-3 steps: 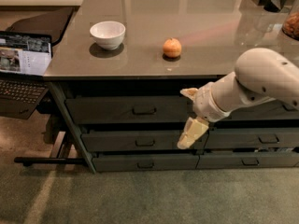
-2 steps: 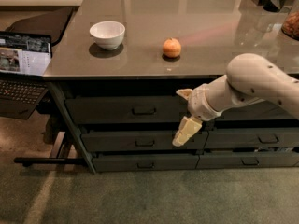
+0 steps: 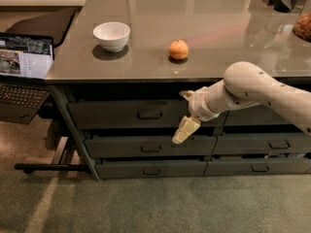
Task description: Open top drawer
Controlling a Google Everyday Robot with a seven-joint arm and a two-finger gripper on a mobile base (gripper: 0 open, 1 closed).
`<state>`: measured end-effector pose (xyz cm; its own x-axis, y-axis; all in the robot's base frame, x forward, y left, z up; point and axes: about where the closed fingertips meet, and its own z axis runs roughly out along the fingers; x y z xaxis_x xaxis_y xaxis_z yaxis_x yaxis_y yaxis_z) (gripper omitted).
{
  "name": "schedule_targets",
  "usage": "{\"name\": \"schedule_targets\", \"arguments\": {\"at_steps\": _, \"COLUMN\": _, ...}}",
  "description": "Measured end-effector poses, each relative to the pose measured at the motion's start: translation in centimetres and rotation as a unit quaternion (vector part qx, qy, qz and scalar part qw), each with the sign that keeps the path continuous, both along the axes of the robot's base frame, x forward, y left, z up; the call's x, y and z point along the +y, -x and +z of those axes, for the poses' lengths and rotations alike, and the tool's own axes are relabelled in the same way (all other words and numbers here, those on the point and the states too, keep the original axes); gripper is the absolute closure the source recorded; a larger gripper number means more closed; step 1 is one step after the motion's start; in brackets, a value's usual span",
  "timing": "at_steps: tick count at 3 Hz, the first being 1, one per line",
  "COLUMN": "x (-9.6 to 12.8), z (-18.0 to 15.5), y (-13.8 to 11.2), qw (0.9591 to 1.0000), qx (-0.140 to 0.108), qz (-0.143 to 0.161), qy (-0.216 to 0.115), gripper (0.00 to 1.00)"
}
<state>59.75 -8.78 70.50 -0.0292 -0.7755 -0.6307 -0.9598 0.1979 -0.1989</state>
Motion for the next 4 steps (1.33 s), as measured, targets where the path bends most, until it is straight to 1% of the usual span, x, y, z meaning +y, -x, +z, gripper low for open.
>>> {"name": "schedule_targets", "arguments": {"at_steps": 1, "x": 0.6, "z": -1.4, "y": -2.0, "qw": 0.9997, "qx": -0.004, "qz": -0.015, "qy": -0.017, "gripper": 0.00}}
{"name": "schedule_targets", "arguments": {"at_steps": 2, "x": 1.1, "z": -2.4, "y": -3.3, "qw": 0.9985, "qx": -0.017, "qz": -0.027, "qy": -0.044, "gripper": 0.00}}
{"name": "schedule_targets", "arguments": {"at_steps": 3, "x": 1.9, "z": -3.1, "y": -4.3, "qw": 0.9958, "qx": -0.032, "qz": -0.034, "qy": -0.079, "gripper": 0.00}}
{"name": "schedule_targets", "arguments": {"at_steps": 4, "x": 3.0, "z": -3.5, "y": -5.0, "qw": 0.9930, "qx": -0.042, "qz": -0.034, "qy": -0.105, "gripper": 0.00}}
